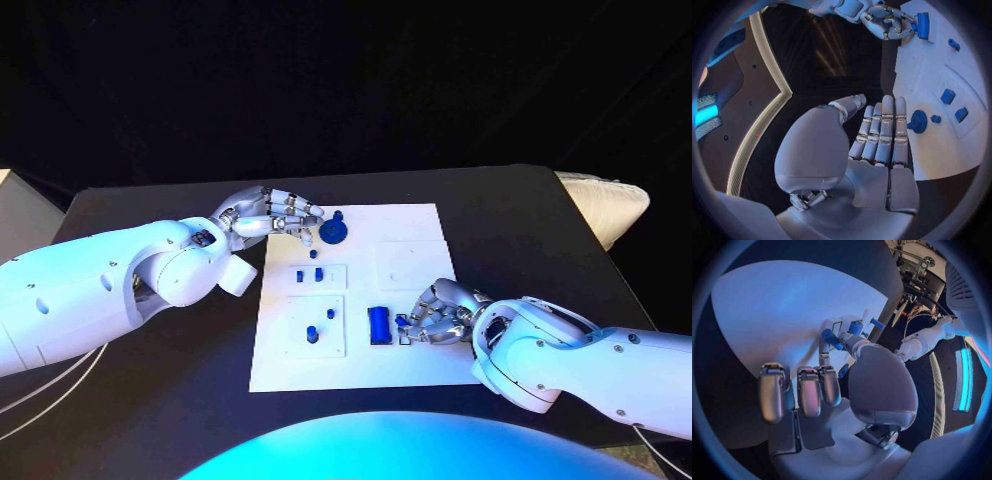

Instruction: Assemble the parts on the task board

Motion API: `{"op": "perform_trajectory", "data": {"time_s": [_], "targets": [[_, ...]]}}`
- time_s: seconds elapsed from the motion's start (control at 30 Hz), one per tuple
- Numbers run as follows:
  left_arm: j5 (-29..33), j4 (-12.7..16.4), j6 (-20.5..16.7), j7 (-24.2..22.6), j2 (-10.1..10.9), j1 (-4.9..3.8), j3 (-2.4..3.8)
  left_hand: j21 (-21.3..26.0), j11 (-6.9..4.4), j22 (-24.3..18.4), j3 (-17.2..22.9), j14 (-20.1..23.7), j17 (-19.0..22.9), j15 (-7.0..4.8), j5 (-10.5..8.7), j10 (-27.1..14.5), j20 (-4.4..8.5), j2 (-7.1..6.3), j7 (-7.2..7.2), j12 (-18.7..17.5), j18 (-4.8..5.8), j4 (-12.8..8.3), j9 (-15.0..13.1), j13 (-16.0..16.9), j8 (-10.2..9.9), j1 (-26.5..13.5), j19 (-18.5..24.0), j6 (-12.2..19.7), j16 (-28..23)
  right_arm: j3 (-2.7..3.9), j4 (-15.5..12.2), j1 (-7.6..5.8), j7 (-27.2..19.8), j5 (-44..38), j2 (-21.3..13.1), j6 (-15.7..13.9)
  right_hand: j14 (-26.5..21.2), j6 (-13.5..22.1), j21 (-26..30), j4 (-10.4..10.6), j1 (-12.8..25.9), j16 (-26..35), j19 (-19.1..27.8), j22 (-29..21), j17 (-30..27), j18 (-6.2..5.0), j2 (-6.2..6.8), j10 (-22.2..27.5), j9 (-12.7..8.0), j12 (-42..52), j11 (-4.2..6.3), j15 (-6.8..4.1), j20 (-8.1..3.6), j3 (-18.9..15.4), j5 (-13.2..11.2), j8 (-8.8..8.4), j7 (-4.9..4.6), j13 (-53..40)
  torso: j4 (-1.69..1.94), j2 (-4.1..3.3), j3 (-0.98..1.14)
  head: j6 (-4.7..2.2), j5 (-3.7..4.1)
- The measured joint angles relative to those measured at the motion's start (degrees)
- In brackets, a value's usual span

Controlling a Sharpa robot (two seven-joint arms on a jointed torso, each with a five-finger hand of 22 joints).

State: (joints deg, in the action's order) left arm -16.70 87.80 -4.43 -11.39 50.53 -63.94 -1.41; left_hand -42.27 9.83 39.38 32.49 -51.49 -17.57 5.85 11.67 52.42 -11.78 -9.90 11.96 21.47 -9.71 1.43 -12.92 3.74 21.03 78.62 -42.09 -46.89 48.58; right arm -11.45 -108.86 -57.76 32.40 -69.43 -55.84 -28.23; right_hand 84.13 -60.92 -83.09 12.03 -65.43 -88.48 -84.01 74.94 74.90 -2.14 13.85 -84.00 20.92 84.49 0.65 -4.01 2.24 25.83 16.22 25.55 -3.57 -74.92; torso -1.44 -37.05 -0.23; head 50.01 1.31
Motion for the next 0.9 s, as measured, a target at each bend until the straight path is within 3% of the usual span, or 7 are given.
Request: {"op": "perform_trajectory", "data": {"time_s": [0.17,0.37,0.6,0.9], "targets": [[0.0,0.0,0.0,0.1,0.0,0.00,0.00,0.2,0.22,-0.1,0.0,0.0,0.0,0.00,0.00,-0.2,0.00,-0.07,0.00,0.0,0.00,0.0,0.0,0.0,0.0,-0.4,0.0,0.0,0.0,-0.02,0.0,0.03,-0.1,0.2,0.0,0.0,-0.2,-0.3,-0.4,2.0,1.6,-0.3,0.0,0.0,0.0,0.00,-2.08,0.0,0.1,0.7,0.00,-0.21,0.00,-0.5,2.1,0.40,0.29,0.0,-0.02,0.00,0.00,0.00,-0.02],[0.0,0.0,0.1,0.2,0.0,0.00,0.00,0.2,0.22,-0.1,-0.2,0.0,0.0,0.00,0.00,-0.2,0.00,0.00,0.00,0.0,0.00,0.2,0.0,0.0,0.0,-0.5,0.0,0.4,0.0,-0.03,-0.1,0.05,-0.3,0.6,-0.1,0.1,-0.2,-0.6,-0.7,2.7,2.4,-0.6,0.1,0.0,0.0,0.00,-3.62,0.0,0.1,1.1,0.17,-0.21,-0.34,-0.3,3.5,0.79,0.54,0.0,-0.05,0.00,0.04,0.00,-0.05],[0.0,0.0,0.1,0.4,0.0,0.00,0.00,0.4,0.22,-0.2,-0.1,0.0,0.0,0.00,0.00,-0.2,0.00,0.00,0.00,0.0,0.00,0.4,0.1,0.0,0.0,-0.5,0.0,0.4,0.0,-0.03,-0.5,0.06,-0.7,1.0,-0.4,0.3,0.0,-0.6,-0.9,2.9,2.2,-0.6,0.0,0.0,0.0,0.00,-4.44,0.0,0.2,1.4,0.38,-0.42,-0.42,0.0,4.2,0.79,0.54,0.0,-0.06,0.01,0.04,0.00,-0.02],[0.0,-0.1,0.1,0.6,0.0,0.00,0.00,0.4,0.21,-0.3,-0.1,0.0,0.0,0.00,0.00,-0.2,-0.05,0.00,0.00,0.0,0.00,0.4,0.1,0.0,0.0,-0.5,-0.1,0.4,0.0,-0.03,-0.8,0.06,-1.3,1.9,-0.4,1.0,0.0,-0.5,-0.9,2.9,2.2,-0.6,0.0,0.0,0.0,0.00,-4.44,0.0,0.2,1.4,0.38,-0.42,-0.42,0.0,4.2,0.79,0.54,0.0,-0.05,0.02,0.04,0.00,0.01]]}}
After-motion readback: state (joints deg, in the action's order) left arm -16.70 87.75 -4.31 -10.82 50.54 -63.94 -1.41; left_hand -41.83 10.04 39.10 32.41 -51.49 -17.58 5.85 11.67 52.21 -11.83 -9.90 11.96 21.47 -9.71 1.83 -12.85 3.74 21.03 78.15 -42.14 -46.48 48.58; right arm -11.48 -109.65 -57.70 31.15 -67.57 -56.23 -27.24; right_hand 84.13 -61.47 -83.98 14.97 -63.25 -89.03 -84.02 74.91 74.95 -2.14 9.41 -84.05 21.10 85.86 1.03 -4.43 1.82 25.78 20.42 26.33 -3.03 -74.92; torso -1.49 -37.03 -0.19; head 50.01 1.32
